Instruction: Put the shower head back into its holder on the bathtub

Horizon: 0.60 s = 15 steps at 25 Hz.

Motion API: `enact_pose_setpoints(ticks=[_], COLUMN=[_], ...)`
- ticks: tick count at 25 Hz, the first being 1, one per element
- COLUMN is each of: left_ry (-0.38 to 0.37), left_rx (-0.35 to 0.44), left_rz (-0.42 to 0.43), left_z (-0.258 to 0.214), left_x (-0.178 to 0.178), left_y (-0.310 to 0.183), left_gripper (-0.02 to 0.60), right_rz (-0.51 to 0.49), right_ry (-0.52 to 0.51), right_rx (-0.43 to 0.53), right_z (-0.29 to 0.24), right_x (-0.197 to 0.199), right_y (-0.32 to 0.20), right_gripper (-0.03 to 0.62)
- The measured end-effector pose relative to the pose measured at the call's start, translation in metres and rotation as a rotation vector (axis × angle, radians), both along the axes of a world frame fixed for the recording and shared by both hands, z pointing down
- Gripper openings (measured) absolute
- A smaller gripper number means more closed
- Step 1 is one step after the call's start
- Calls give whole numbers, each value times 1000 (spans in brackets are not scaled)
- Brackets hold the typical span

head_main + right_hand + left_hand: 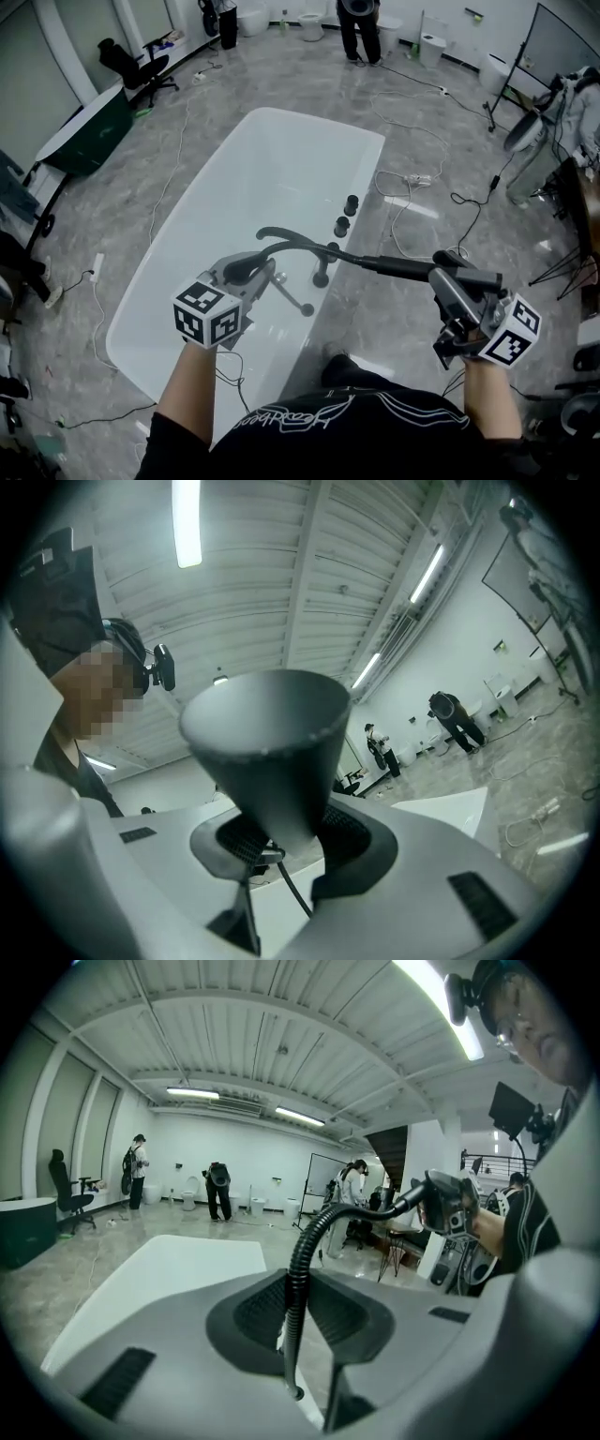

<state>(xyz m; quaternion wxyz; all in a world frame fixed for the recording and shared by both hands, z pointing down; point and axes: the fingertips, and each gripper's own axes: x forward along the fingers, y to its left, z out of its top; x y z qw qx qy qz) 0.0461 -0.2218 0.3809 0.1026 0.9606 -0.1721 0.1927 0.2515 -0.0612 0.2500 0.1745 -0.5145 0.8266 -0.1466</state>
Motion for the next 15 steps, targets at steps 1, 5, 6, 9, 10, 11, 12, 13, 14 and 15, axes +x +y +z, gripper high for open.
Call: enact_pose_setpoints(ticks=[1, 5, 6, 9, 10, 11, 12, 13, 14, 15], left_ry=[-4, -23, -28, -48, -55, -64, -73, -80, -86, -91], left_rx=[-12, -67, -80, -109, -119, -128, -136, -145, -154, -163], left_rz=[0, -6, -7, -2, 2, 6, 10, 15, 19, 24], left_z=[9, 45, 53, 74, 81, 88, 95, 102, 109, 117], left_x=[0, 3, 4, 7, 9, 11, 12, 14, 15, 17], left_y=[0, 4, 7, 13, 14, 16, 18, 21, 23, 25], left_gripper=[64, 64, 64, 64, 64, 64, 64, 64, 64, 64], right_rz=[-1, -16, -24, -47, -52, -55, -59, -62, -64, -66], right_ry=[1, -16, -24, -25, -23, -23, -24, -23, -21, -19], right_rx=[-6, -35, -44, -65, -70, -74, -78, -82, -85, -89], right_z=[2, 12, 15, 22, 23, 24, 26, 27, 29, 31], right_x=[0, -4, -7, -16, -18, -20, -21, -22, -23, -24], right_y=[-1, -3, -3, -2, -3, -3, -3, -3, -4, -4], right_gripper=[138, 138, 138, 138, 138, 138, 138, 138, 138, 138])
